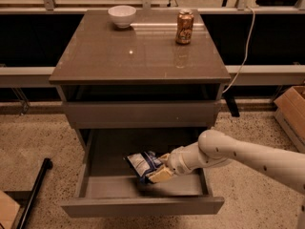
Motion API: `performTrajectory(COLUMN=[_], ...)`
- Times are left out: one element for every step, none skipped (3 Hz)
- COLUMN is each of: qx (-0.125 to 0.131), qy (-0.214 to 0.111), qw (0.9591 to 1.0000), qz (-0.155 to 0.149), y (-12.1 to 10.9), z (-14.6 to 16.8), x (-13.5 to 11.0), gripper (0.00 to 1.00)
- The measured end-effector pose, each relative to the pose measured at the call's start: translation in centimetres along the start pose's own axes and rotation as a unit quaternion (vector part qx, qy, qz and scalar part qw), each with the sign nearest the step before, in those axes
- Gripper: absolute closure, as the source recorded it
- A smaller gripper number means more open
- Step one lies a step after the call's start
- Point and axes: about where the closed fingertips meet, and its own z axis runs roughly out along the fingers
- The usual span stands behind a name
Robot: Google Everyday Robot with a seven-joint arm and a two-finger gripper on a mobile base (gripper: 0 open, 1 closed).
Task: Place blue chip bag into middle drawer
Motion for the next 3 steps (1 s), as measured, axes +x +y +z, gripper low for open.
performTrajectory(qx=[-0.004, -0.01, -0.01], qy=[-0.002, -0.01, -0.01], qw=[0.9991, 0.9982, 0.9982], qz=[0.041, 0.059, 0.058], y=[-2.6, -3.8, -3.8], z=[2.1, 3.0, 3.1], x=[3.7, 4.8, 4.8], gripper=[0.27, 0.04, 0.0])
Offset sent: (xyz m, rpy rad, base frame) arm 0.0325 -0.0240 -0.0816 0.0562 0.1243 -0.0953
